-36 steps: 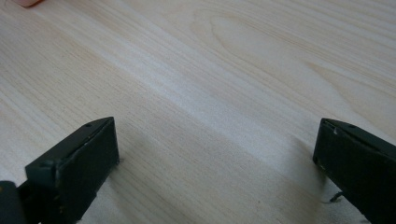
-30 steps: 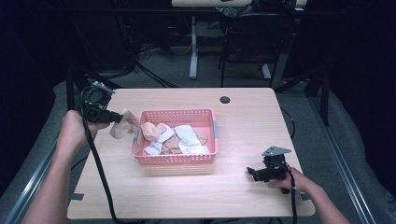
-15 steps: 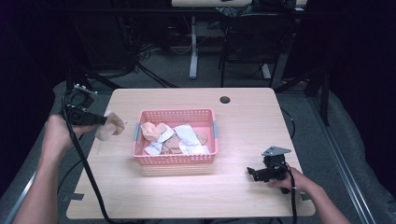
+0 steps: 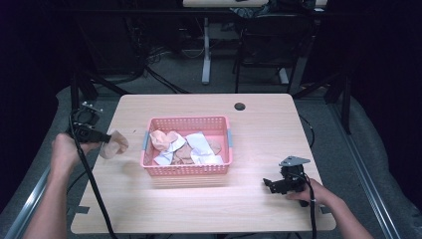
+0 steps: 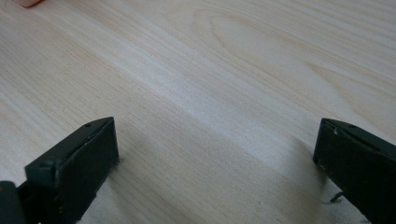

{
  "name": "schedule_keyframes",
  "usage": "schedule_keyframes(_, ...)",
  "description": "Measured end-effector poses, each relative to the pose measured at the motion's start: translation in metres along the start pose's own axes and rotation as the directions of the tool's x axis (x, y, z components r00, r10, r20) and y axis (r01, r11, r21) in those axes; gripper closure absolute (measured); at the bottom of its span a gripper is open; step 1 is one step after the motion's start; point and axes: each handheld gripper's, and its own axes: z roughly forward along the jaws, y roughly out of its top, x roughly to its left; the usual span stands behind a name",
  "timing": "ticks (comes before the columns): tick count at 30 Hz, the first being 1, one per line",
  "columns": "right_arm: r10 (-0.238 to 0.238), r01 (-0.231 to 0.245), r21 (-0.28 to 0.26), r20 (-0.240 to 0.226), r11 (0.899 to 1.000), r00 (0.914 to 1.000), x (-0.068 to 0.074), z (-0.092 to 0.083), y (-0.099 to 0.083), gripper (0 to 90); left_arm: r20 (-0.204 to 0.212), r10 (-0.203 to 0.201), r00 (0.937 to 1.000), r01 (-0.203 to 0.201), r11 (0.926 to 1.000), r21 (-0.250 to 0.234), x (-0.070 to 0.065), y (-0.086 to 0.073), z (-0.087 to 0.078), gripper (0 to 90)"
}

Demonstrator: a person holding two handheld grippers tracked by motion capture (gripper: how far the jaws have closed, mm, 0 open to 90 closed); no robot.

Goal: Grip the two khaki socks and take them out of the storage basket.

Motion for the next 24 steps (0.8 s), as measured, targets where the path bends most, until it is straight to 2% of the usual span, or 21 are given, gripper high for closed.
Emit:
schedule_keyframes(3,0.000,0.000,0.000,0.000,1.000,1.0000,0.000,0.000,0.000,0.0,0.012,-0.010,0.9999,0.010,0.9999,0.006,0.002,-0.005,0.013,85.4)
schedule_keyframes(8,0.000,0.000,0.000,0.000,1.000,1.0000,0.000,0.000,0.000,0.0,0.041,-0.027,0.9988,0.025,0.9987,0.045,0.003,-0.013,0.037,85.2)
schedule_keyframes(14,-0.001,0.001,-0.001,0.001,1.000,1.0000,0.000,0.000,0.000,0.0,0.070,-0.052,0.9962,0.046,0.9955,0.083,-0.001,-0.023,0.067,82.1)
schedule_keyframes(17,0.000,0.000,0.000,0.001,1.000,1.0000,0.000,0.000,0.000,0.0,0.104,-0.077,0.9916,0.066,0.9920,0.108,-0.001,-0.030,0.082,80.7)
schedule_keyframes(20,0.000,0.000,0.002,0.000,1.000,1.0000,0.000,0.000,0.000,0.0,0.119,-0.089,0.9889,0.075,0.9902,0.117,-0.002,-0.034,0.092,77.6)
schedule_keyframes(22,-0.001,0.001,0.001,0.000,1.000,1.0000,0.000,0.000,0.000,0.0,0.131,-0.107,0.9857,0.089,0.9869,0.135,-0.001,-0.036,0.097,72.2)
schedule_keyframes(24,0.000,0.000,0.002,0.001,1.000,1.0000,0.000,0.000,0.000,0.0,0.141,-0.114,0.9835,0.095,0.9866,0.133,0.000,-0.037,0.098,67.5)
